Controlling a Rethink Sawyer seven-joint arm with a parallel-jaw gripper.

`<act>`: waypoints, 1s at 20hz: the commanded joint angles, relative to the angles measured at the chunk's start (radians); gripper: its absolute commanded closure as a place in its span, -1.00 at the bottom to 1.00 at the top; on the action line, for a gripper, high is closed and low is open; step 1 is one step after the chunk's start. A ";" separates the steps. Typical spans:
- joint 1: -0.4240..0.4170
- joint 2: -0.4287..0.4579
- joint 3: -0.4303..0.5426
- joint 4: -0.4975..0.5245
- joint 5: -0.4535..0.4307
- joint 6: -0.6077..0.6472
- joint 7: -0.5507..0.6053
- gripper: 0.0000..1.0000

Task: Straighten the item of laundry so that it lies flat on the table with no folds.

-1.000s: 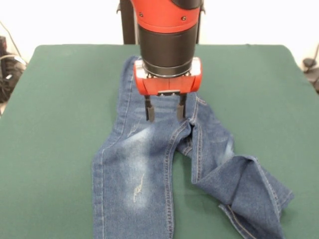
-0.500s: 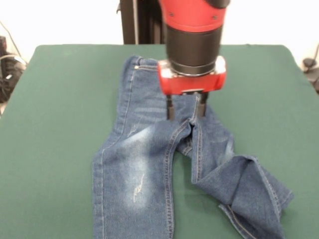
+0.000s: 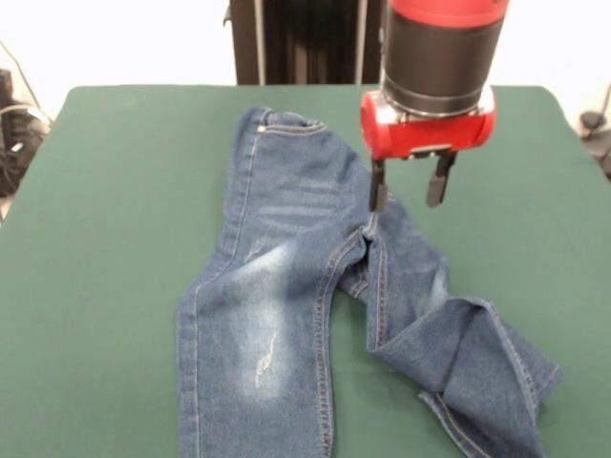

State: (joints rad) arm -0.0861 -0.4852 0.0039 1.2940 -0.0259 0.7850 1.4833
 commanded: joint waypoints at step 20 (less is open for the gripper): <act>0.027 -0.025 -0.033 0.371 -0.059 -0.316 0.193 -1.00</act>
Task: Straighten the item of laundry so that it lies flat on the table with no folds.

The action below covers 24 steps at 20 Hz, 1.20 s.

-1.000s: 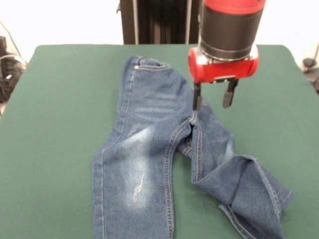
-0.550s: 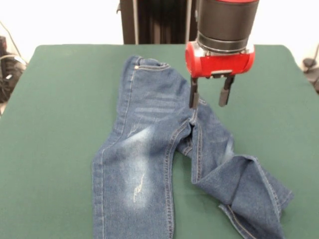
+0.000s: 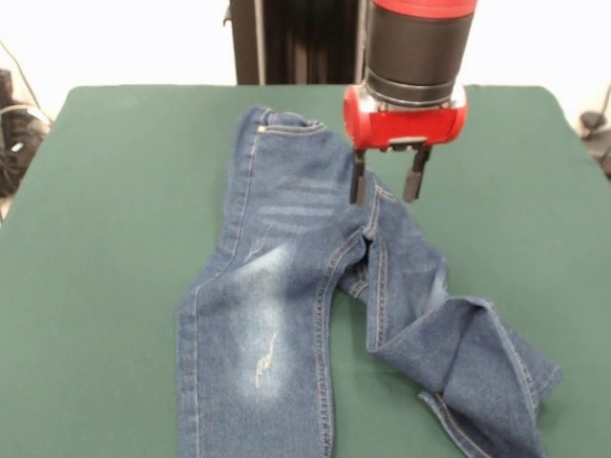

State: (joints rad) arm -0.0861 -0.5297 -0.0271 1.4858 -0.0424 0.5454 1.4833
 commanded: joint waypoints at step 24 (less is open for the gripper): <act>-0.011 -0.040 -0.017 0.343 -0.069 -0.077 0.123 -1.00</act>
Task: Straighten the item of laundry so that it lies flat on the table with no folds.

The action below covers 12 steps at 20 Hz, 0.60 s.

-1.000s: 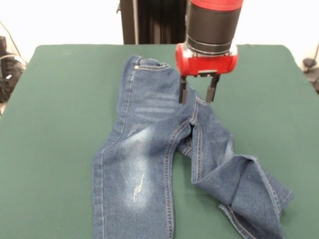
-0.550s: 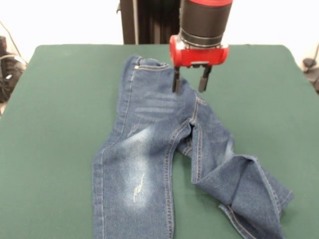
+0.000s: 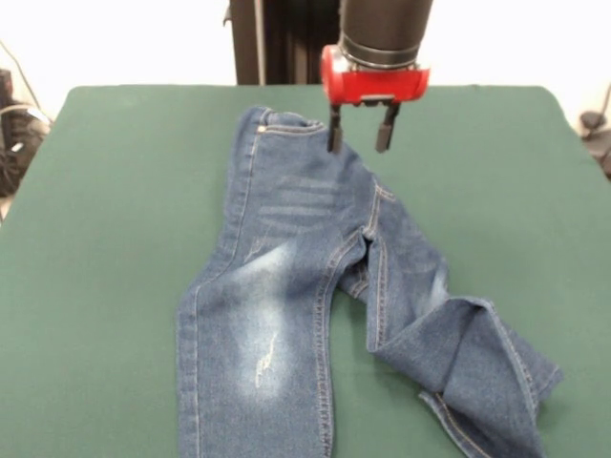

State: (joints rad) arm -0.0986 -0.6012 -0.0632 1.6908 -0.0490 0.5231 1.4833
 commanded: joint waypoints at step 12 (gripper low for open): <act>-0.048 0.081 0.040 0.194 -0.171 -0.184 0.117 -1.00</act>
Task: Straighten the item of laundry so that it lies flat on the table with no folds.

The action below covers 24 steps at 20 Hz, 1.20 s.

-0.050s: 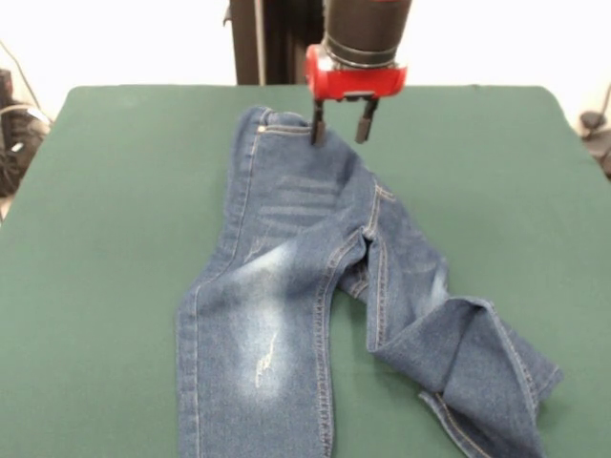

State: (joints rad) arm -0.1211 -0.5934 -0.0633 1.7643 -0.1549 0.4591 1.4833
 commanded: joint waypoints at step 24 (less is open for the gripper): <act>-0.050 0.146 0.053 0.119 -0.047 -0.199 0.182 1.00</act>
State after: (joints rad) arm -0.1689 -0.5205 -0.0631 1.8019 -0.2122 0.2915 1.4833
